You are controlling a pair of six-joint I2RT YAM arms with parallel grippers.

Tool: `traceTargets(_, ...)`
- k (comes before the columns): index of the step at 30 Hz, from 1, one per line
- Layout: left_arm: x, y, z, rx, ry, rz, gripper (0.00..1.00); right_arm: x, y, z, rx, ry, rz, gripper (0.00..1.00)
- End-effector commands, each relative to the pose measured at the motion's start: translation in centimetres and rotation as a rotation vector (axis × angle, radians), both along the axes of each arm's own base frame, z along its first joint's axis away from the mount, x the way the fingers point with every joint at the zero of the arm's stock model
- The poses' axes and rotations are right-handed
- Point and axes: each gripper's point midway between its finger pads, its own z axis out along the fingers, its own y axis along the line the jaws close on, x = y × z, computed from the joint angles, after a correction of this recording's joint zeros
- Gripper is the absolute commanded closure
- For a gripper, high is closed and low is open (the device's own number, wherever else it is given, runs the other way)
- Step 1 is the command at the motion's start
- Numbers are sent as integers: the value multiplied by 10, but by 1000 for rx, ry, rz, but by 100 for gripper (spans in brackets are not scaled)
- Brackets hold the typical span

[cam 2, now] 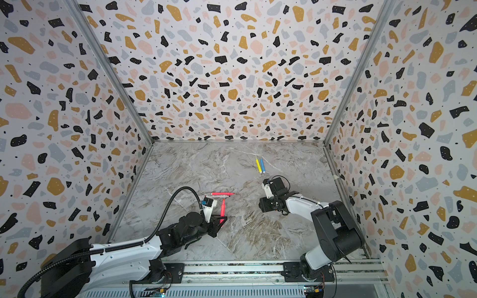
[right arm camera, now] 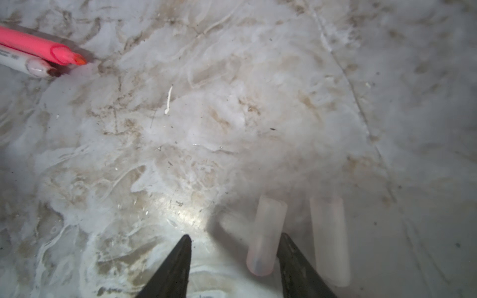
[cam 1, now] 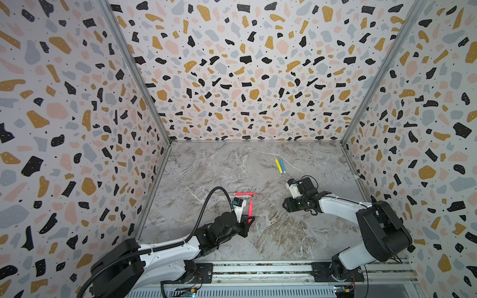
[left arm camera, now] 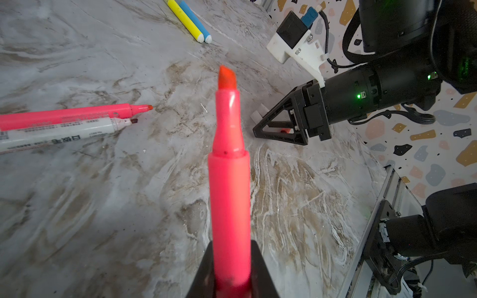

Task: Insert the pens into the pen caps
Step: 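Lower the right gripper onto a clear cap and close on it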

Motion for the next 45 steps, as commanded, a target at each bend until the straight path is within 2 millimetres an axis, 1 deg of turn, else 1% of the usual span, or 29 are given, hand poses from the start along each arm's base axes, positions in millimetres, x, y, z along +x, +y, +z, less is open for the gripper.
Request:
traceTargets(1,6,-4,15,-19,-48,4,100,-3,1,8,8,1,-6,46)
traceTargets(5,6,-2,13,-16,-48,10,100,-1,-3,8,-19,-5,-22,46)
traceTargets(10,5,-1,11,-15,-45,9,100,7,-5,13,-34,-19,-44,46)
traceTargets(15,4,0,10,-12,-44,9,100,17,-5,15,-69,-21,-60,50)
traceTargets(22,4,3,8,-6,-44,15,100,17,0,7,-109,1,-43,57)
traceTargets(27,4,3,8,-3,-45,14,100,16,1,-1,-144,19,-42,60)
traceTargets(31,4,4,7,0,-45,18,100,15,-1,-4,-186,16,-43,61)
traceTargets(36,4,4,7,2,-46,17,100,14,-2,-5,-219,16,-36,68)
traceTargets(43,4,5,9,9,-51,20,100,9,-2,-8,-274,21,-3,83)
traceTargets(45,4,5,10,8,-52,20,100,8,0,-8,-277,23,5,86)
